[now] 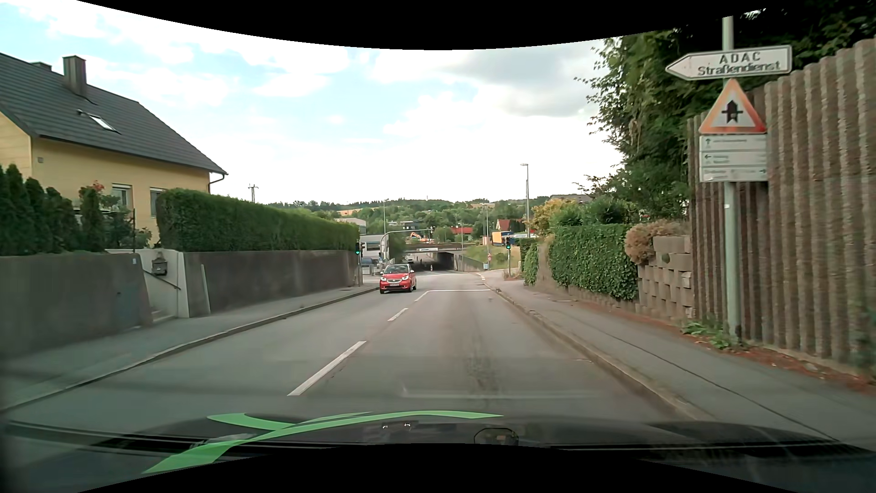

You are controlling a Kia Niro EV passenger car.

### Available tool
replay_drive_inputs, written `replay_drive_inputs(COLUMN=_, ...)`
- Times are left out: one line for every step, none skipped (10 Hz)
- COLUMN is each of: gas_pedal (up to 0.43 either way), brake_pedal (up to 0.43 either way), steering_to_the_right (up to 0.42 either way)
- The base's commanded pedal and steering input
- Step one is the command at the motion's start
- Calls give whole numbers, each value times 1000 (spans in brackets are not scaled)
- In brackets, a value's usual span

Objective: Follow the waypoints while adhering to traffic rules and regulations

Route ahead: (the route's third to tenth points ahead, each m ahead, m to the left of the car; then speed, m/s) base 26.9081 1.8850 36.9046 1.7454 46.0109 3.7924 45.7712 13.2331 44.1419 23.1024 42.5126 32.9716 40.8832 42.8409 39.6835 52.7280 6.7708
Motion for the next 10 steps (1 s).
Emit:
replay_drive_inputs(gas_pedal=0, brake_pedal=195, steering_to_the_right=-10)
replay_drive_inputs(gas_pedal=0, brake_pedal=165, steering_to_the_right=-10)
replay_drive_inputs(gas_pedal=0, brake_pedal=152, steering_to_the_right=-11)
replay_drive_inputs(gas_pedal=0, brake_pedal=146, steering_to_the_right=-10)
replay_drive_inputs(gas_pedal=0, brake_pedal=140, steering_to_the_right=-10)
replay_drive_inputs(gas_pedal=0, brake_pedal=140, steering_to_the_right=-10)
replay_drive_inputs(gas_pedal=0, brake_pedal=140, steering_to_the_right=-10)
replay_drive_inputs(gas_pedal=0, brake_pedal=140, steering_to_the_right=-10)
replay_drive_inputs(gas_pedal=0, brake_pedal=165, steering_to_the_right=-8)
replay_drive_inputs(gas_pedal=0, brake_pedal=165, steering_to_the_right=-8)
